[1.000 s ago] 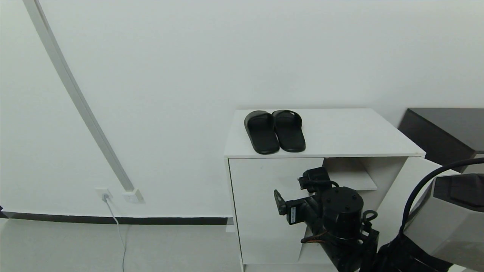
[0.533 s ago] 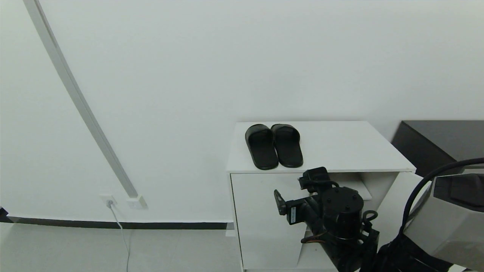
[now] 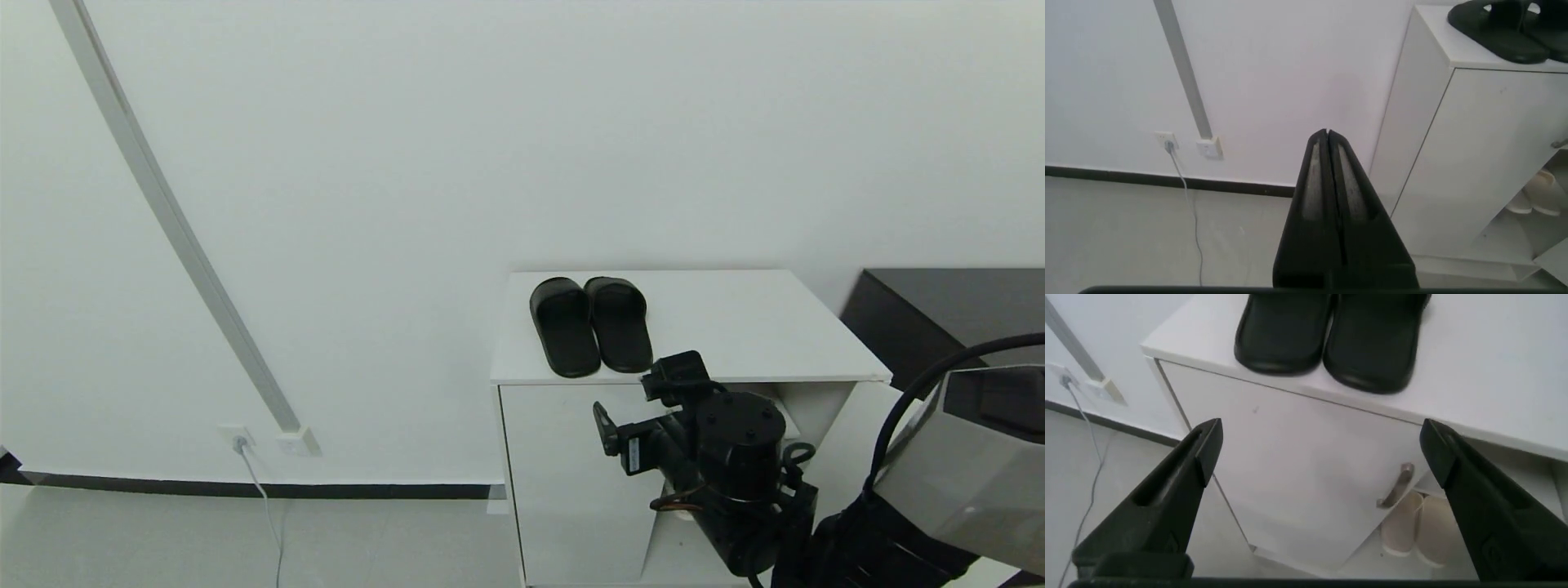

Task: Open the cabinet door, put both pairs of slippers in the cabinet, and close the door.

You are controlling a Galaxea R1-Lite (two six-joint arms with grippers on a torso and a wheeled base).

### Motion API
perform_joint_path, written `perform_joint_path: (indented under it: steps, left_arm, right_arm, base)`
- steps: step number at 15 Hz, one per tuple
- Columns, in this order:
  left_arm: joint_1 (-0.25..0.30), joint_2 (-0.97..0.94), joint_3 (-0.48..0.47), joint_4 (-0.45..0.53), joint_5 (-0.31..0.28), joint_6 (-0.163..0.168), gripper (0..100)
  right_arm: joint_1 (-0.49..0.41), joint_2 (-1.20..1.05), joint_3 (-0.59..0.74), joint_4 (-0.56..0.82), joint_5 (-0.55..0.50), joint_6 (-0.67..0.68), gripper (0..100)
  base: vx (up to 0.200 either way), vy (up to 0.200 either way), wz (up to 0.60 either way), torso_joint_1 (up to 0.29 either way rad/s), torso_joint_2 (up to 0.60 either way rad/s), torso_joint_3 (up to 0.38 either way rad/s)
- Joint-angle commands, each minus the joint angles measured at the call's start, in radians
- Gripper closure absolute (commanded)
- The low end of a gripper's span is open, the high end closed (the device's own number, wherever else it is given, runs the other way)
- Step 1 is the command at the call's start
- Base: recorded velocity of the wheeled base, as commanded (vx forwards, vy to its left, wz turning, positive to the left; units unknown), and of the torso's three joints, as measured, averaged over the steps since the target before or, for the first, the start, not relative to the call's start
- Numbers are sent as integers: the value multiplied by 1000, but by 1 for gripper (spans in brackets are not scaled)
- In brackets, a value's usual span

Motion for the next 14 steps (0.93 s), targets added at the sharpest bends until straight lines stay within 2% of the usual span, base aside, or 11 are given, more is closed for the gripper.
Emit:
perform_joint_path:
  steps: [1, 3, 4, 6, 9, 12, 14]
  left_arm:
    - [0, 0, 0, 0, 0, 0, 100]
    - [-1, 0, 0, 0, -1, 18, 100]
    - [0, 0, 0, 0, -1, 12, 100]
    - [-1, 0, 0, 0, -1, 15, 100]
    - [0, 0, 0, 0, -1, 14, 100]
    - [-1, 0, 0, 0, -1, 11, 100]
    - [0, 0, 0, 0, -3, 15, 100]
  right_arm:
    - [-18, -52, -121, 158, 8, 29, 0]
    - [-23, -98, -233, 399, 9, 134, 0]
    - [-23, -119, -296, 524, 11, 183, 0]
    - [-25, -118, -403, 661, 11, 233, 0]
    - [-25, -76, -468, 681, 12, 229, 0]
    - [-25, -50, -463, 678, 9, 229, 0]
    - [-25, -33, -455, 675, 8, 229, 0]
  base:
    - [0, 0, 0, 0, 0, 0]
    - [0, 0, 0, 0, 0, 0]
    - [0, 0, 0, 0, 0, 0]
    - [0, 0, 0, 0, 0, 0]
    - [0, 0, 0, 0, 0, 0]
    - [0, 0, 0, 0, 0, 0]
    - [200, 0, 0, 0, 0, 2]
